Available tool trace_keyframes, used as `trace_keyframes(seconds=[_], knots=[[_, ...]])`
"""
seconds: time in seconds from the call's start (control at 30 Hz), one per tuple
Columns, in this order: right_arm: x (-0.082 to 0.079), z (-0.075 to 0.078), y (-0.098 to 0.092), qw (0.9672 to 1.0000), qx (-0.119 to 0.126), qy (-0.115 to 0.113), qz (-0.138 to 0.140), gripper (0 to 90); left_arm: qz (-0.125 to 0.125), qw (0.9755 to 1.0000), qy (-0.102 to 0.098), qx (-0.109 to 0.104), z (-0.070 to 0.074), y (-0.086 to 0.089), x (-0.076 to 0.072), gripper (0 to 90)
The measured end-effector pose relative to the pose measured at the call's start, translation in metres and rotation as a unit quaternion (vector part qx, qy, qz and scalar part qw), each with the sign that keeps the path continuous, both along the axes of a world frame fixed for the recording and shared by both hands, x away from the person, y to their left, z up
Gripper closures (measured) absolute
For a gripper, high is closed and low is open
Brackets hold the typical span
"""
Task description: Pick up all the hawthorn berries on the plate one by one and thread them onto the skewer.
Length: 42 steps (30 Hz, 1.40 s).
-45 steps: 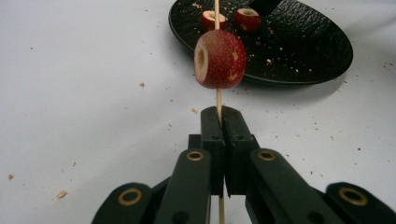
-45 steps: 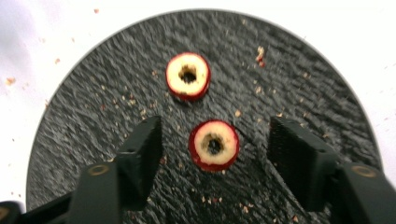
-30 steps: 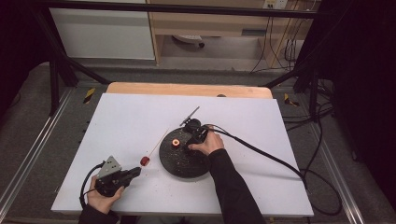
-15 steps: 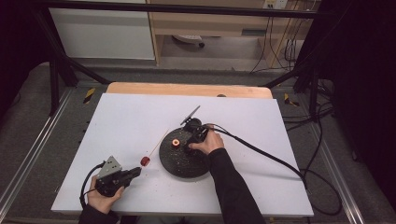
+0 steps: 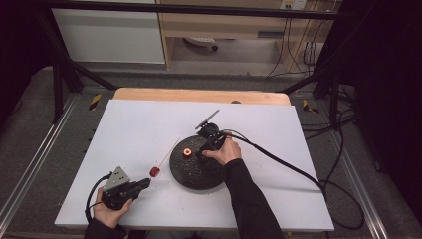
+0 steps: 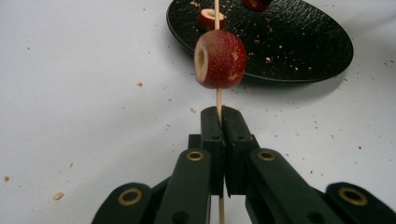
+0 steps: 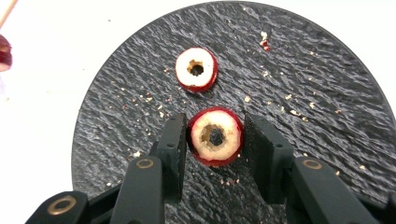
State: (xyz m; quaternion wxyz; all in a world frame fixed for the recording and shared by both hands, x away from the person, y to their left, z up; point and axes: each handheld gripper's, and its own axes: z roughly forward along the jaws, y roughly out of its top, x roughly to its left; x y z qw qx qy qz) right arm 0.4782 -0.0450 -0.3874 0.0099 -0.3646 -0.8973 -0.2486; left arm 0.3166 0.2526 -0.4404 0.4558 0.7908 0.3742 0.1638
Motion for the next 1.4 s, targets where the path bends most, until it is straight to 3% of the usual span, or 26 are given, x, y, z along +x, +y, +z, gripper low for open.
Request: trace_keyframes(seconds=[0.4,0.63,0.87,1.17,1.3,1.4], knots=[[-0.017,0.007,-0.015,0.9982,0.053,-0.020,-0.020,61.2,-0.001,1.0000,-0.001,0.000,0.000,-0.001,-0.001,88.3],[-0.029,0.004,-0.028,0.9931,0.102,-0.040,-0.042,61.2,-0.001,1.0000,-0.001,0.001,0.000,-0.002,-0.001,88.3],[-0.044,-0.006,-0.037,0.9842,0.155,-0.060,-0.062,61.2,-0.002,1.0000,-0.001,0.000,-0.001,-0.003,-0.001,88.3],[-0.061,-0.016,-0.044,0.9671,0.223,-0.078,-0.094,61.2,-0.002,1.0000,-0.002,-0.003,0.000,-0.004,-0.002,88.3],[-0.067,-0.024,-0.047,0.9561,0.258,-0.081,-0.112,61.2,-0.003,1.0000,-0.004,-0.003,0.000,-0.005,-0.002,88.3],[-0.071,-0.030,-0.048,0.9505,0.273,-0.085,-0.121,61.2,-0.004,1.0000,-0.005,-0.003,0.000,-0.005,-0.003,88.3]])
